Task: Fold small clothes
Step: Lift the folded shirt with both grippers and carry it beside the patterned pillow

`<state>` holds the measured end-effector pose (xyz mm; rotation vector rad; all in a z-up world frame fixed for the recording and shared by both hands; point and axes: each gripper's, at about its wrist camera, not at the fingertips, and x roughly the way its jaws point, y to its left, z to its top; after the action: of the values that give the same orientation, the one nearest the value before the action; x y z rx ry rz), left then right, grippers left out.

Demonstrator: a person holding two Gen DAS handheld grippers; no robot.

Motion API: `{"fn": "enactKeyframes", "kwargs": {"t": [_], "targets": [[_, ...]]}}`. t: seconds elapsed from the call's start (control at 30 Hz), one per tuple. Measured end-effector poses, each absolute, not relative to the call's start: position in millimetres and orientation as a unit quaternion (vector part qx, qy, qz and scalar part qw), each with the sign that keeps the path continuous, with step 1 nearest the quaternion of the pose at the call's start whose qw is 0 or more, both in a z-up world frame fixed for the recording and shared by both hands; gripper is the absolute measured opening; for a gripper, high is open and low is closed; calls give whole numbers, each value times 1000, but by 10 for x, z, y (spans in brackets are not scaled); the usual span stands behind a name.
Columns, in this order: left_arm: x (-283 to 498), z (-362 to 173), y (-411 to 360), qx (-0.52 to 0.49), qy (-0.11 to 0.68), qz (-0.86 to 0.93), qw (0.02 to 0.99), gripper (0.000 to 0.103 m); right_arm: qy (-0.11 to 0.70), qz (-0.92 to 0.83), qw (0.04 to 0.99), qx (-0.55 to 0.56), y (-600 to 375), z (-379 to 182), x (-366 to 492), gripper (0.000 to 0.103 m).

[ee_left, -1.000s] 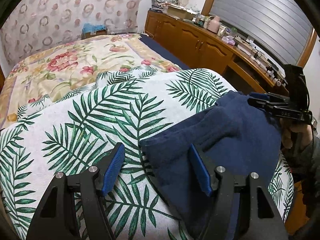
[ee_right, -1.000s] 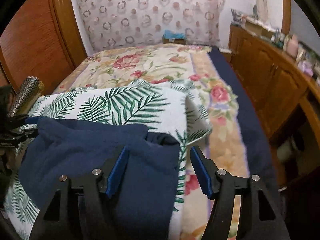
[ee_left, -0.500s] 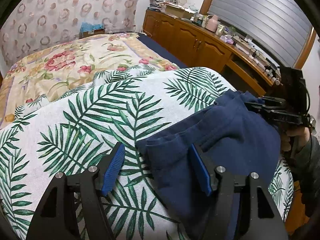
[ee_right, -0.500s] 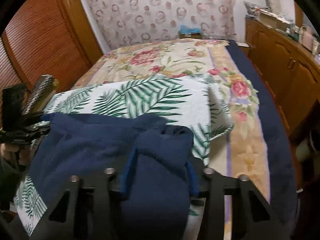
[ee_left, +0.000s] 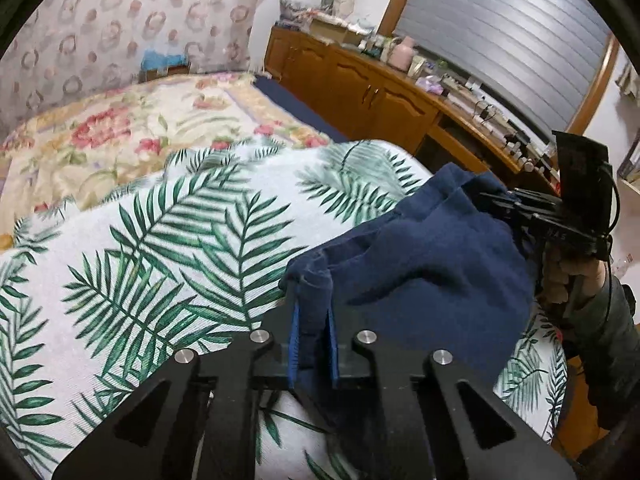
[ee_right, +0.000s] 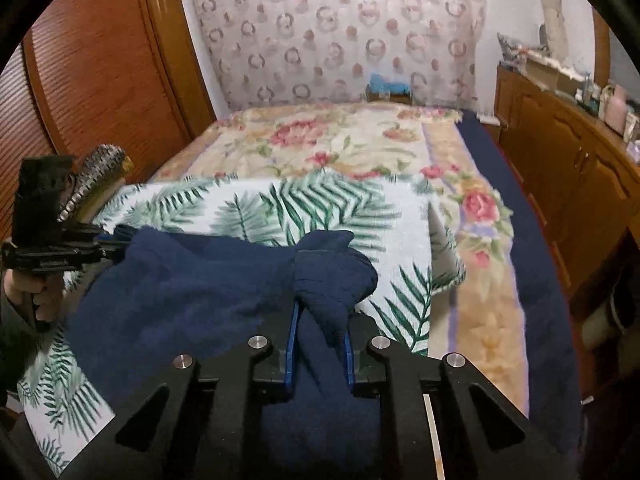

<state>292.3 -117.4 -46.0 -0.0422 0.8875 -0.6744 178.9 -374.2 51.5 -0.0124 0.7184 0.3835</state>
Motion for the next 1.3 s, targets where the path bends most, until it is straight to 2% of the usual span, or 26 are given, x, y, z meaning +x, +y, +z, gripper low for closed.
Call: {"fn": "enactKeyframes", "kwargs": {"t": [0.37, 0.6, 1.07, 1.3], "targets": [[2389, 199, -1022, -27, 326, -328, 887, 11, 237, 193, 952, -30, -3515, 1048, 1131, 15], [2158, 519, -696, -23, 281, -291, 914, 10, 204, 204, 956, -52, -3289, 1200, 1031, 15], [1694, 806, 560, -48, 221, -172, 959, 10, 161, 295, 934, -119, -2448, 1459, 1531, 14], [1449, 655, 1247, -78, 202, -81, 973, 10, 140, 364, 904, -178, -1729, 1683, 1967, 15]]}}
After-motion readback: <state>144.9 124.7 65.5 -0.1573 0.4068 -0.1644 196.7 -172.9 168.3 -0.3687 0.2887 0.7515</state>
